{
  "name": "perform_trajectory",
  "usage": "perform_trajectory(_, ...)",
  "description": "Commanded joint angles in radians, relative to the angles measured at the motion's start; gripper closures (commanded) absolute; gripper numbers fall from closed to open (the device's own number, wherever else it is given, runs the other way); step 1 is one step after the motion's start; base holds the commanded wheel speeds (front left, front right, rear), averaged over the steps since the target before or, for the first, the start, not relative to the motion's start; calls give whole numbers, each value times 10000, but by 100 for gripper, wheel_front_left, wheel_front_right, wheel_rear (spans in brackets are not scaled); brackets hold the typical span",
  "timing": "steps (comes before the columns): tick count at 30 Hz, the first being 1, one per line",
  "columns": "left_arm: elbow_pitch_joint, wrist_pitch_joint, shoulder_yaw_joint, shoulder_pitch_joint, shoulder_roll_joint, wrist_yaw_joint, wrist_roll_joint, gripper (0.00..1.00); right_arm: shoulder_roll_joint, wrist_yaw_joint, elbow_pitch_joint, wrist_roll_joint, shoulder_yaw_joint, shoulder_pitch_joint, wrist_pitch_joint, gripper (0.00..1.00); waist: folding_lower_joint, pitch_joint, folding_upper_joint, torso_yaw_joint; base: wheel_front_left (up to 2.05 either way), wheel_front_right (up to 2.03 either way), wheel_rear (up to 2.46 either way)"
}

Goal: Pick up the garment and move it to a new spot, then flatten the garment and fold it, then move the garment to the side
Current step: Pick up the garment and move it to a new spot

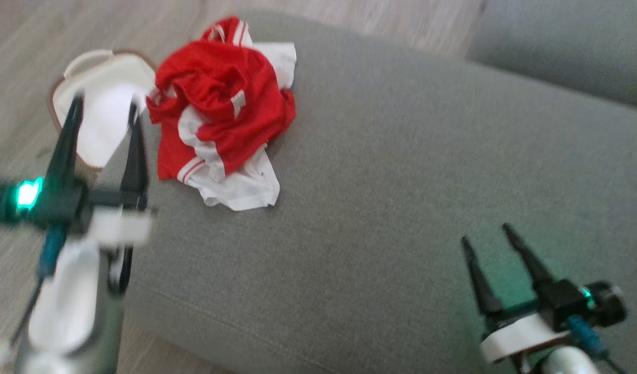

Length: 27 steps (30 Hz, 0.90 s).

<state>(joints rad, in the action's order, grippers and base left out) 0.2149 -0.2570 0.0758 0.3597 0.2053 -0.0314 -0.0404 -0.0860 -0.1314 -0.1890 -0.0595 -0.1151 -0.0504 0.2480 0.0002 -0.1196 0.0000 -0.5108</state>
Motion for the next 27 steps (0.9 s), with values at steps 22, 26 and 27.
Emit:
perform_trajectory(22, 7020, 2026, 3040, 5471, 949, -991, -2953, 100, -1851, 7, 1439, -239, 259, 654, 138, 0, -2, -3068, 0, 1257, 0, 0, 0)
perform_trajectory(26, 7475, 1503, 3347, 5822, 1198, -991, -3211, 100, -1768, 7, 1428, -230, 244, 797, 138, 0, -2, -3011, 0, 1392, 0, 0, 0)
perform_trajectory(27, 7517, 1314, 3433, 5913, 1251, -992, -3250, 100, -1711, 7, 1394, -210, 204, 857, 138, 0, -2, -2892, 0, 1453, 0, 0, 0)
